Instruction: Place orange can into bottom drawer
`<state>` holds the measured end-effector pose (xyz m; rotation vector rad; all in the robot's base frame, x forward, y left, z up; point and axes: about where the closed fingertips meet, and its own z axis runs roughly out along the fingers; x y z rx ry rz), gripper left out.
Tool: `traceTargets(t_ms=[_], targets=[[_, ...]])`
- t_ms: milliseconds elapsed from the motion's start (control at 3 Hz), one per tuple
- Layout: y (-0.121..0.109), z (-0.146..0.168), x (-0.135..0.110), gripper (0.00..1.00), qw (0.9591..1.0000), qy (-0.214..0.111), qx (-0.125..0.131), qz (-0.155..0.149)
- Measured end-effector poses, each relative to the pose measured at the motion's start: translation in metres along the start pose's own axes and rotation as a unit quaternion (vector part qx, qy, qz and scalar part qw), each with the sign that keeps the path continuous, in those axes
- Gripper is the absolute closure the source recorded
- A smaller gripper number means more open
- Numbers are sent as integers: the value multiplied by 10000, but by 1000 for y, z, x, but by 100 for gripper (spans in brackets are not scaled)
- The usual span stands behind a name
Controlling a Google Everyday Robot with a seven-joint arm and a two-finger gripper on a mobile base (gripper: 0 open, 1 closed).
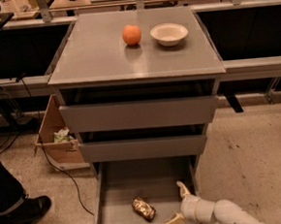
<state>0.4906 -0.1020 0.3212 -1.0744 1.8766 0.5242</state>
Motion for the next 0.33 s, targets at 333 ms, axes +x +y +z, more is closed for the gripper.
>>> traceTargets(t_ms=[333], targets=[[1, -6, -8, 0, 9999, 43, -37, -137]])
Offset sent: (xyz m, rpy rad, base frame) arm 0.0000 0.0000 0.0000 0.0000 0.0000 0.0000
